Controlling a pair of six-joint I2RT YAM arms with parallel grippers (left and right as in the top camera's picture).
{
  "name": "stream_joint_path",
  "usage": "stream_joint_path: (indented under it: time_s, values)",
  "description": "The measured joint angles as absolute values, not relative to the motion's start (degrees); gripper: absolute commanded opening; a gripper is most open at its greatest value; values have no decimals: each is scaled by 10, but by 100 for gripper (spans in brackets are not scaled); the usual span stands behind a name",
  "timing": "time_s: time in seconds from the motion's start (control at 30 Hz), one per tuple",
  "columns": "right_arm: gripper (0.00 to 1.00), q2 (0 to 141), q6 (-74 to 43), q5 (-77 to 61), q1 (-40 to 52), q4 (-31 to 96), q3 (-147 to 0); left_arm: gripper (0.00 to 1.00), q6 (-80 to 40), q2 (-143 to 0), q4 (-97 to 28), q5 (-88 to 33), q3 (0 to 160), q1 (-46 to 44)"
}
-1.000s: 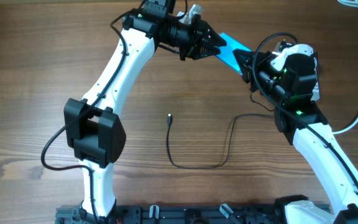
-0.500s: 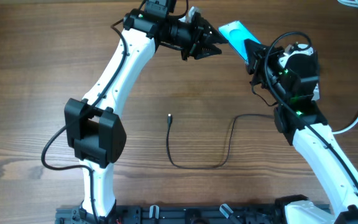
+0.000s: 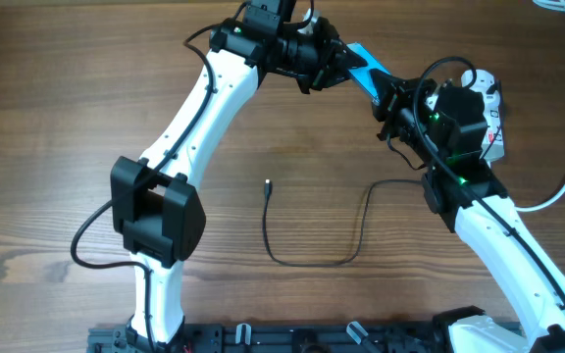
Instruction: Plug charger to phone and switch on socket
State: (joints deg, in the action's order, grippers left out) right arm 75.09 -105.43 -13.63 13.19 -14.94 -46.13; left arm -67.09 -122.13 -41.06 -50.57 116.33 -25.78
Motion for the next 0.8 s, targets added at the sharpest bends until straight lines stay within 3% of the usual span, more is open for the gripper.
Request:
stream_joint_path:
  time_s: [0.13,0.27,0.4,0.6,0.73,0.8]
  values:
    - [5,762,-1067,-132,138,-161,-461,17,-690,-1221,-408,-480,1163,-264]
    - [5,770,-1095,-128,141,-173,-461,4,-697,-1221,-406,-462,1163,-265]
    - [5,776,-1123,-125,141,-179,-461,4,-700,-1221,-402,-449,1164,-266]
    - [28,779,-1089,-135,149,-176,-461,4,-701,-1221,-406,-407,1164,-277]
    - [29,779,-1053,-146,153,-175,-461,4,-667,-1221,-408,-391,1164,-281]
    - [35,779,-1020,-149,157,-165,-461,4,-652,-1221,-418,-392,1164,-277]
